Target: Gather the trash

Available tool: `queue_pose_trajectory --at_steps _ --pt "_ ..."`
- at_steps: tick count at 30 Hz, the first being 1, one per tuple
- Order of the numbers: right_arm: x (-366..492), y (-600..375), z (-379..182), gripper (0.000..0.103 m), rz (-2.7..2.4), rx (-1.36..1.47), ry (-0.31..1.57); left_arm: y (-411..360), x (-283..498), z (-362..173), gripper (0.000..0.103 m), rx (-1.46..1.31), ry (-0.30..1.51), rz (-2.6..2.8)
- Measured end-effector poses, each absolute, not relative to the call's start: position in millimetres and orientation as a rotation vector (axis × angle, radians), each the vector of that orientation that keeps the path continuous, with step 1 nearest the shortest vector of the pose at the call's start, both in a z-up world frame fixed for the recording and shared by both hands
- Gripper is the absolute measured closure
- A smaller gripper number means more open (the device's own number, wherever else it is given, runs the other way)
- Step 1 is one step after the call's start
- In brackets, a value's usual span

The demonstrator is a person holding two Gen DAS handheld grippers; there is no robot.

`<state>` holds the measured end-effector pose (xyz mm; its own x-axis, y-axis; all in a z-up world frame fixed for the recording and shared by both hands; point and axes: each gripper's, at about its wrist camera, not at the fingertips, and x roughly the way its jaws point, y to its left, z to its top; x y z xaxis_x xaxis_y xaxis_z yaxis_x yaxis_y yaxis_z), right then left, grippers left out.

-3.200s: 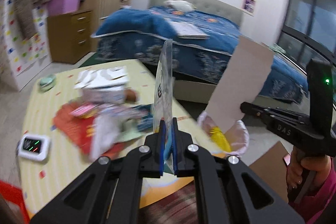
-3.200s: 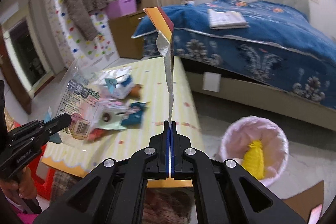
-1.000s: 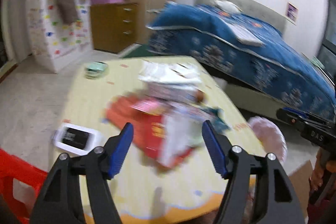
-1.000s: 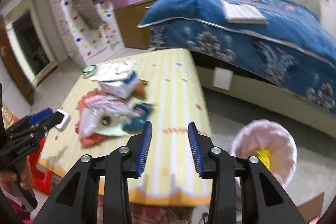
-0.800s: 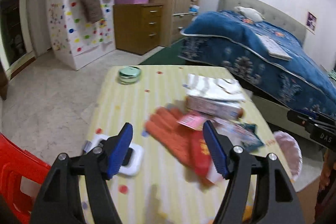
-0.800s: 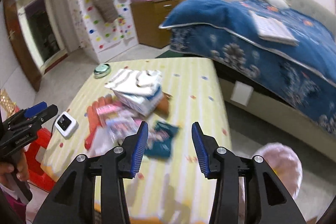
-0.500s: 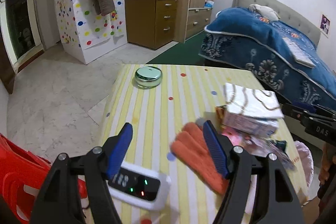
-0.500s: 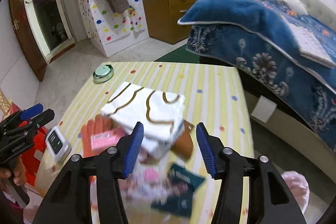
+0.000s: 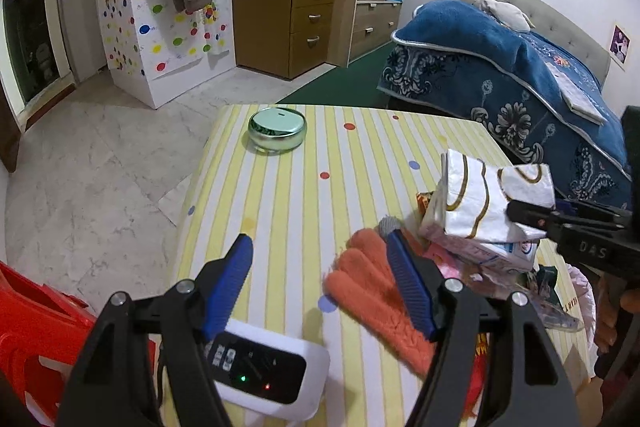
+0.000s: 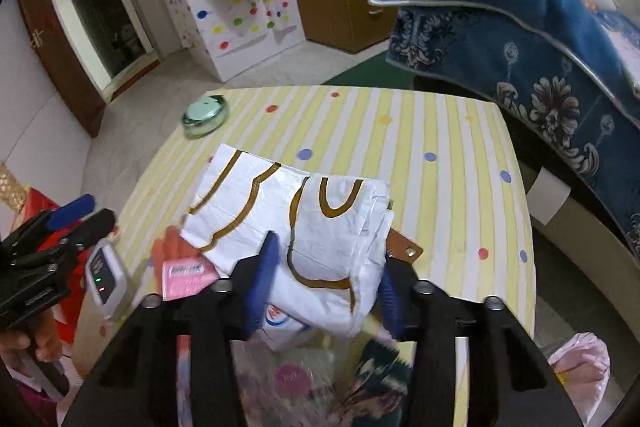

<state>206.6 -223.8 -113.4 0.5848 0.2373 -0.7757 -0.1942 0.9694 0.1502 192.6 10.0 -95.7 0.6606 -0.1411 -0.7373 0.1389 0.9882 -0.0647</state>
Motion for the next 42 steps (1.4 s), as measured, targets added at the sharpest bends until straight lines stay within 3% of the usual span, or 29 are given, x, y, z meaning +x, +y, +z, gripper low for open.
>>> queue_pose_trajectory --at_steps 3,5,7,17,35,42 --pt "193.1 -220.2 -96.3 0.073 0.275 0.06 0.867 10.1 184.6 -91.6 0.035 0.007 0.827 -0.159" --pt "183.5 -218.6 -84.5 0.095 0.286 0.068 0.834 9.5 179.2 -87.8 0.035 0.012 0.82 -0.159" --pt "175.4 -219.3 -74.3 0.1 0.286 0.076 0.799 10.1 173.3 -83.8 0.035 0.011 0.814 -0.16" --pt "122.1 -243.4 -33.9 0.101 0.172 0.071 0.644 -2.7 138.7 -66.3 0.031 0.009 0.785 -0.209" --pt "68.0 -303.4 -65.6 0.101 -0.043 0.059 0.668 -86.7 107.1 -95.5 0.031 0.033 0.891 -0.426" --pt "64.6 -292.9 -80.9 0.101 -0.009 0.048 0.706 -88.0 131.8 -103.7 0.049 -0.005 0.921 -0.393"
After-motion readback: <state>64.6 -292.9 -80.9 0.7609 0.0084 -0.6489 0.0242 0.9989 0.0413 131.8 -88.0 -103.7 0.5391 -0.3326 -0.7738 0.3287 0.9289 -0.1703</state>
